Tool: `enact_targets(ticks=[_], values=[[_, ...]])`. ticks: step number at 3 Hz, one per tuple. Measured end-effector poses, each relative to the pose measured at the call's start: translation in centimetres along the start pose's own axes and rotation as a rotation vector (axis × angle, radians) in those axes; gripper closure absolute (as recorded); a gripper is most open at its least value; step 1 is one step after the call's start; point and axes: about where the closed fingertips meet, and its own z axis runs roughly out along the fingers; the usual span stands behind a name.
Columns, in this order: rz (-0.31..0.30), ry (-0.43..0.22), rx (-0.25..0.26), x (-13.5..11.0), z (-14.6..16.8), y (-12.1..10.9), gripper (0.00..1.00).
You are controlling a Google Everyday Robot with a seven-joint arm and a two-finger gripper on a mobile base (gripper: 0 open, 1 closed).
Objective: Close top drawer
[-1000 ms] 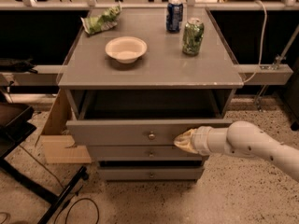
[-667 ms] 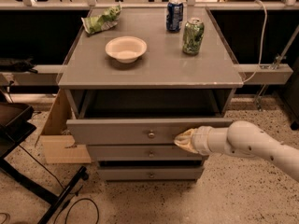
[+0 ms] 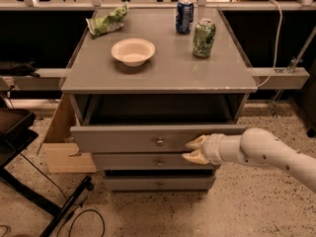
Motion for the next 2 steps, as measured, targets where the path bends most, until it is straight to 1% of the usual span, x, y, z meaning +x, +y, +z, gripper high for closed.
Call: enact_targets(ticks=[1,2], values=[[0.000,0.000,0.000,0.00,0.01,0.00,0.00],[-0.001,0.000,-0.001,-0.01,0.02,0.02,0.00]])
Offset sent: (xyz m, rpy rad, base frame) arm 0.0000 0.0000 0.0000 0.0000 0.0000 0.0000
